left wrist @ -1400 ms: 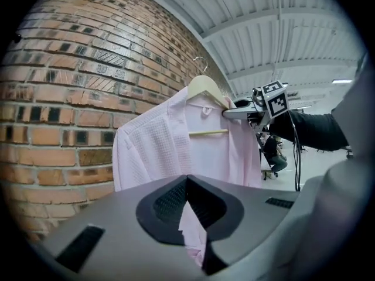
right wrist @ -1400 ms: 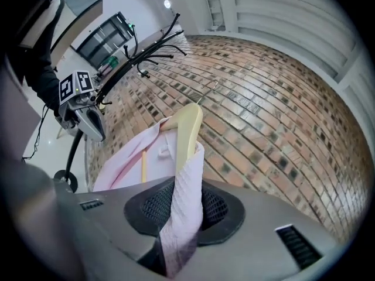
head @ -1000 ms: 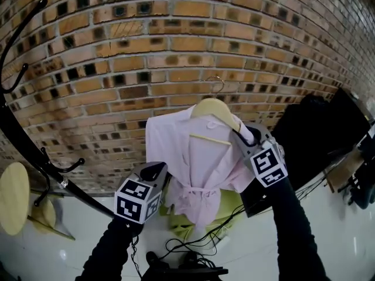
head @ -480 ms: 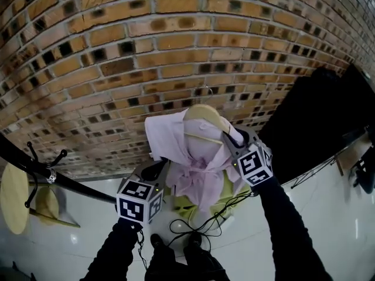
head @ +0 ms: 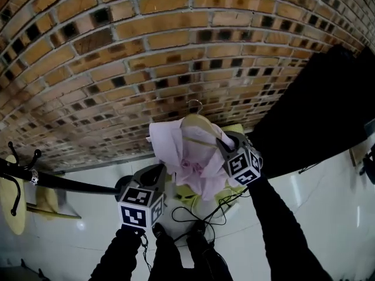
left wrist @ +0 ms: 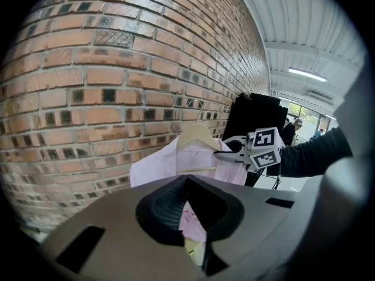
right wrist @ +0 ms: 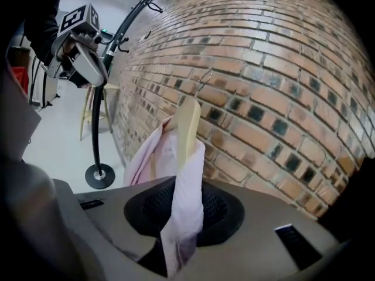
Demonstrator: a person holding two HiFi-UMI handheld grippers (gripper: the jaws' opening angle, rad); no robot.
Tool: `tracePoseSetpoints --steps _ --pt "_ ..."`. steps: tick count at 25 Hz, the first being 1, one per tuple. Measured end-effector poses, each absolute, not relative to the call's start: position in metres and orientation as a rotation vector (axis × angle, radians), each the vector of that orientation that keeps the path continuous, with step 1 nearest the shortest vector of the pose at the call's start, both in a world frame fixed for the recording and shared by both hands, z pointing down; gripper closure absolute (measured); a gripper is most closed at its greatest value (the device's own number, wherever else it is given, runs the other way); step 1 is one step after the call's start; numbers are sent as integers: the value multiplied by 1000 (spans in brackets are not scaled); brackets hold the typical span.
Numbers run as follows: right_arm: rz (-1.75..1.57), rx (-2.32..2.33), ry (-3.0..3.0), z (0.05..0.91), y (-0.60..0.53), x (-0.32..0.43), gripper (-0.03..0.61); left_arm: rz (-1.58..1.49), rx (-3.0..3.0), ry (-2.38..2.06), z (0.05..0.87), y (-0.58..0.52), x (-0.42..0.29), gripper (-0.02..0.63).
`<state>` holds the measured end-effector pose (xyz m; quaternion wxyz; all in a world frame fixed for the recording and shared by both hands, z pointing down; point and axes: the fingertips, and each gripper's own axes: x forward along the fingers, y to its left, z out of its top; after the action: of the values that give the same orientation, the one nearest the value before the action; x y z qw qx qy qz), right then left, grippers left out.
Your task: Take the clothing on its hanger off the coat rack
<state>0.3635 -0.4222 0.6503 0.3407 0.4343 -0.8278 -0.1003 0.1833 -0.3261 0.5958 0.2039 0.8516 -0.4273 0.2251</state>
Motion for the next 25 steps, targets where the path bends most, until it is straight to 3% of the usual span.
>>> tracePoseSetpoints --steps 16,25 --pt "151 1156 -2028 909 -448 428 528 706 2240 -1108 771 -344 223 614" --pt "303 1320 -1803 972 -449 470 497 716 2233 -1077 798 -353 240 614"
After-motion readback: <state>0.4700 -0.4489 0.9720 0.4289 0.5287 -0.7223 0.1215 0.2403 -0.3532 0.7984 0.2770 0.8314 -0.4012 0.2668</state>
